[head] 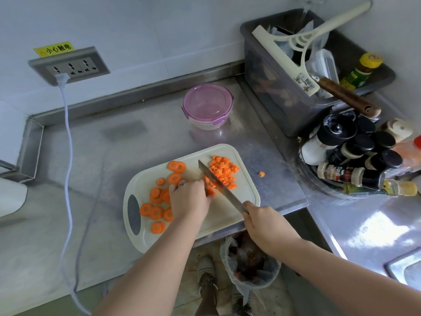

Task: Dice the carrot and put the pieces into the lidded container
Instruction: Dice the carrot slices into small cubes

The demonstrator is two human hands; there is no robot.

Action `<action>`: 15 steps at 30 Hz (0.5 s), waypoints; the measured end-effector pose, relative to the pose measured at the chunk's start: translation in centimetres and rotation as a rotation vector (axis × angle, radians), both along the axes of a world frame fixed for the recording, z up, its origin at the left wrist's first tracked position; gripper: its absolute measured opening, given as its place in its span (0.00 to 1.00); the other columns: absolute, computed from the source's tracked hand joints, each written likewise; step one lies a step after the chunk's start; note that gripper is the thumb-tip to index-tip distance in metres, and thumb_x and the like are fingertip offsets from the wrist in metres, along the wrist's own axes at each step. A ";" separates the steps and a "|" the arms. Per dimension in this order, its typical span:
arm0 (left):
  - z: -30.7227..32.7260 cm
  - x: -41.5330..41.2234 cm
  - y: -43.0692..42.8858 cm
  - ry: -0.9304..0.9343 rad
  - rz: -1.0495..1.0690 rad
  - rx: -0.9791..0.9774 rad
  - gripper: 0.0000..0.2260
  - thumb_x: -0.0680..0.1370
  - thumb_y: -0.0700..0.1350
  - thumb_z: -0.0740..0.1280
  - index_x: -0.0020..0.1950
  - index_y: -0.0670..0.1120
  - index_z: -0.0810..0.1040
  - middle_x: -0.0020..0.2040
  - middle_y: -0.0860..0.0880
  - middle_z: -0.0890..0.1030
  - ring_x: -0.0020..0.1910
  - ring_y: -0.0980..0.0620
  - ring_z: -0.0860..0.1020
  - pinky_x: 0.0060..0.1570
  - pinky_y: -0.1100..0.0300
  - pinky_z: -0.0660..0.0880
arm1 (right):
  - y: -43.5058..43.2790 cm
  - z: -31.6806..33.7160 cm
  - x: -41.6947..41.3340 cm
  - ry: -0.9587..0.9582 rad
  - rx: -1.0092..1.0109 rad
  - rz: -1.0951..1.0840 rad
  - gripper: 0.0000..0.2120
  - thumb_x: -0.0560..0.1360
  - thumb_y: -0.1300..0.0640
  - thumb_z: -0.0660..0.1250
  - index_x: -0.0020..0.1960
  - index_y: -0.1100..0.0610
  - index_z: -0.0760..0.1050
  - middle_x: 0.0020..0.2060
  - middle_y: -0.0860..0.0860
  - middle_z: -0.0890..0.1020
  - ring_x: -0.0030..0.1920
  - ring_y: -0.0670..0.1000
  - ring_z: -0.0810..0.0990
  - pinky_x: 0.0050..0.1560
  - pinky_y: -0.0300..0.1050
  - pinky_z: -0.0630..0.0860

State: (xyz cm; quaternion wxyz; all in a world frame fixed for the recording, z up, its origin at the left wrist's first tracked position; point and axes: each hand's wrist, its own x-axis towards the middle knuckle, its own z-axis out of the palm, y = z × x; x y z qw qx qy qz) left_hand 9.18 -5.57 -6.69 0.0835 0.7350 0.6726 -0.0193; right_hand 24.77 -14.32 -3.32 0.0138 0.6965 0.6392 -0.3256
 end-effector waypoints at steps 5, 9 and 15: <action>0.0 -0.2 1.1 -0.253 0.095 -0.052 0.09 0.74 0.54 0.70 0.51 0.53 0.78 0.47 0.56 0.83 0.54 0.54 0.78 0.61 0.55 0.64 | 0.5 1.3 1.5 0.034 0.112 -0.008 0.11 0.83 0.54 0.50 0.58 0.55 0.69 0.32 0.52 0.75 0.34 0.57 0.77 0.35 0.53 0.74; 0.5 -2.4 1.9 -0.654 0.253 -0.125 0.05 0.74 0.43 0.70 0.49 0.50 0.79 0.47 0.54 0.83 0.52 0.52 0.80 0.56 0.56 0.73 | 0.6 1.6 2.8 -0.102 0.181 0.032 0.14 0.82 0.52 0.50 0.64 0.51 0.69 0.38 0.50 0.79 0.40 0.56 0.79 0.37 0.47 0.72; 4.7 -4.4 3.5 -0.779 0.086 -0.004 0.18 0.76 0.33 0.58 0.45 0.55 0.79 0.45 0.56 0.79 0.42 0.56 0.76 0.44 0.61 0.71 | 0.5 2.0 3.8 -0.370 0.408 0.203 0.10 0.75 0.52 0.67 0.56 0.51 0.75 0.35 0.47 0.81 0.29 0.53 0.68 0.24 0.41 0.57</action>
